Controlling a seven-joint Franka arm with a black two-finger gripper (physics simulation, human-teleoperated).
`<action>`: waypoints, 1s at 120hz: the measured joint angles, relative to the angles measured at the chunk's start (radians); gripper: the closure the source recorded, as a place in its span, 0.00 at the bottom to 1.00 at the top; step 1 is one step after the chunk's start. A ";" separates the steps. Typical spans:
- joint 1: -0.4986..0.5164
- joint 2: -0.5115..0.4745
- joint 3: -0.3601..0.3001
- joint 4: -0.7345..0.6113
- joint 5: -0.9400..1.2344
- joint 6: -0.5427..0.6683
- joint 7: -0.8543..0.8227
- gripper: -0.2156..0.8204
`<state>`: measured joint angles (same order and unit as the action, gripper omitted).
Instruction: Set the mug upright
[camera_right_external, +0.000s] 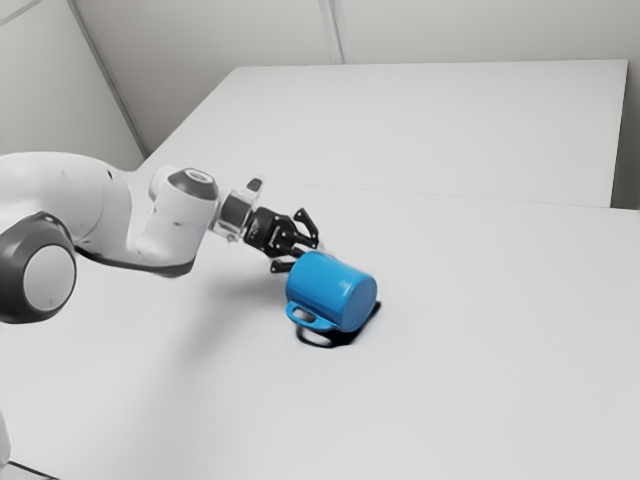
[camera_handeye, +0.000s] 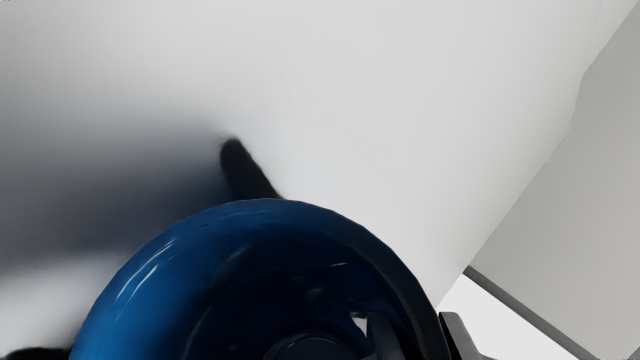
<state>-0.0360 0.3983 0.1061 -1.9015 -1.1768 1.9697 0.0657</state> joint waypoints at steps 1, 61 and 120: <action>-0.002 -0.002 0.000 0.001 0.004 0.001 -0.001 0.88; -0.083 -0.241 0.000 0.005 0.747 0.032 -0.079 0.90; -0.168 -0.329 -0.004 -0.151 1.180 0.326 -0.168 0.90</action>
<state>-0.2041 0.0688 0.1024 -2.0522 0.0027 2.2958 -0.1027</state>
